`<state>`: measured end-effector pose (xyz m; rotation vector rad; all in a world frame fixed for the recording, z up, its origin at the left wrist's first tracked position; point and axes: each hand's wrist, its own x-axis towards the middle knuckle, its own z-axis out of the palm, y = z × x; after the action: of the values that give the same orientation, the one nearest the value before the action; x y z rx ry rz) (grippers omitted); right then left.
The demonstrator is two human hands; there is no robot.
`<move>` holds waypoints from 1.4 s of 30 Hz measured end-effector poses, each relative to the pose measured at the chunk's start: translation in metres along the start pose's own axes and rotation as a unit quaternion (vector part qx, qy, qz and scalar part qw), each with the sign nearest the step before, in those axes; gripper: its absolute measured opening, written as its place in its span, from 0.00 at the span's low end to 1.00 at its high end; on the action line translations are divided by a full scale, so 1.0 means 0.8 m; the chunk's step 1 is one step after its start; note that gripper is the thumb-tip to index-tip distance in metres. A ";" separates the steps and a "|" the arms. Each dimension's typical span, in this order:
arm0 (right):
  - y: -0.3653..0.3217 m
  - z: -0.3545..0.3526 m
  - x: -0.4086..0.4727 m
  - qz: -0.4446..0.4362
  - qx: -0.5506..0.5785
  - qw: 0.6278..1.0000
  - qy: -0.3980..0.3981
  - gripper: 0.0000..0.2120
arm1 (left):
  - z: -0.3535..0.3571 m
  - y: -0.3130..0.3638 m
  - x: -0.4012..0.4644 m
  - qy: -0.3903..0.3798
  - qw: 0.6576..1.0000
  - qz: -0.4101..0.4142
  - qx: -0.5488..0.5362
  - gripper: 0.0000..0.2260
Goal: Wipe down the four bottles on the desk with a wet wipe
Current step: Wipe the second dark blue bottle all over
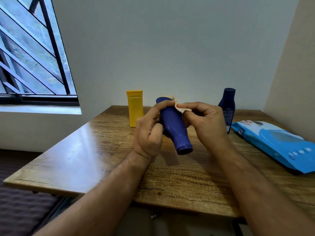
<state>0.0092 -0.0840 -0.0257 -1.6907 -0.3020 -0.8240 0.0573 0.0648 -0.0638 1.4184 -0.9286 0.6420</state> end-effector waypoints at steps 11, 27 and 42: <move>0.001 -0.009 0.003 0.036 0.037 0.994 -0.094 0.13 | 0.006 0.003 0.003 0.026 0.934 0.056 0.353 0.27; 0.007 -0.008 0.007 0.186 0.146 0.971 -0.037 0.07 | 0.010 -0.001 0.001 -0.011 0.981 -0.118 0.154 0.23; 0.012 -0.005 -0.001 -0.177 -0.278 0.944 0.028 0.11 | 0.014 -0.006 0.000 -0.107 0.951 -0.117 0.265 0.26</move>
<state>0.0128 -0.0906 -0.0336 -2.1659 -0.3629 -1.3128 0.0593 0.0535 -0.0672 2.0787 -0.7629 0.5893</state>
